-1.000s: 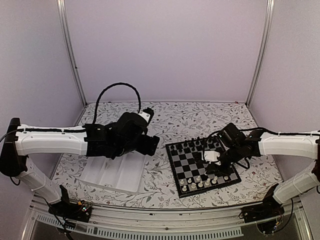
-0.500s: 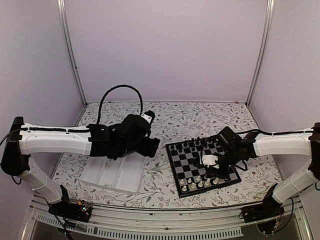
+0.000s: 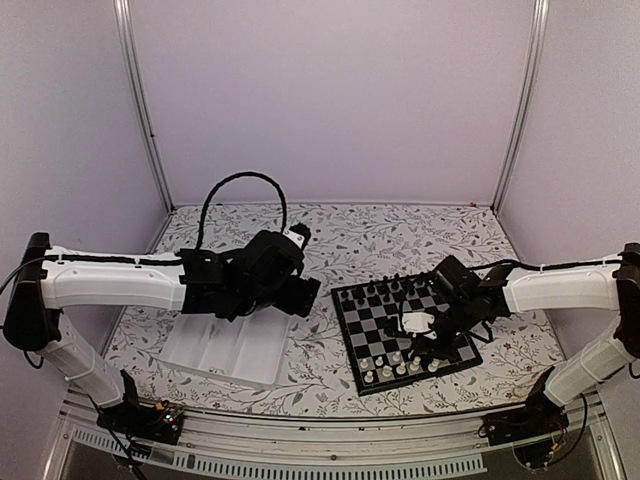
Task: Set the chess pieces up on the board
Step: Place the chess piece on the chessboard.
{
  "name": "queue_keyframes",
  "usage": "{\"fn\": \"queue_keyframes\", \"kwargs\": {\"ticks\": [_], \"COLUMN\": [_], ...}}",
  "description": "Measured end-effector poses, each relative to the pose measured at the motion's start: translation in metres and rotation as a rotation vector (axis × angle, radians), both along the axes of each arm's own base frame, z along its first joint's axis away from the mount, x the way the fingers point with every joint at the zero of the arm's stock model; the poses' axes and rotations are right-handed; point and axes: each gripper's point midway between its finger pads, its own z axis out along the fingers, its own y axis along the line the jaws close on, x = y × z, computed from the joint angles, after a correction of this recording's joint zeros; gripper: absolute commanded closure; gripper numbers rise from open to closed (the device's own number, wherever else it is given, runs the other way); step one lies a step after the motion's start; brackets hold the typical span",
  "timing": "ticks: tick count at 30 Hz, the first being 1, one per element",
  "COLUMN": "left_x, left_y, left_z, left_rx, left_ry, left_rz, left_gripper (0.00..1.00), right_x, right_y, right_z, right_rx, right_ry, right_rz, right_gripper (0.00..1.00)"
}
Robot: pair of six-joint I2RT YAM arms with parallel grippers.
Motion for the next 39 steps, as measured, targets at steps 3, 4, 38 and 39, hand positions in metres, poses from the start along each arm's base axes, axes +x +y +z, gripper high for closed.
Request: {"fn": "queue_keyframes", "kwargs": {"ticks": [3,4,38,39], "left_x": [0.000,0.000,-0.001,-0.001], "left_y": [0.001,0.001,0.002,0.001], "left_z": [-0.001,-0.001,-0.007,-0.007], "left_rx": [0.004,0.003,0.005,0.006], "left_ry": [0.003,0.004,0.019,0.020], "left_rz": [0.001,0.002,0.014,0.014], "left_gripper": [0.08,0.08,0.08,0.08], "right_x": [0.002,0.003,0.007,0.007], "right_y": [0.001,0.002,0.013,0.013], "right_z": [0.002,0.003,0.008,0.007], "right_rx": [0.005,0.006,0.028,0.025], "right_ry": [-0.004,-0.006,0.013,0.016], "right_rz": [-0.004,-0.006,0.000,0.001], "right_gripper": [0.83,0.83,0.88,0.88]}}
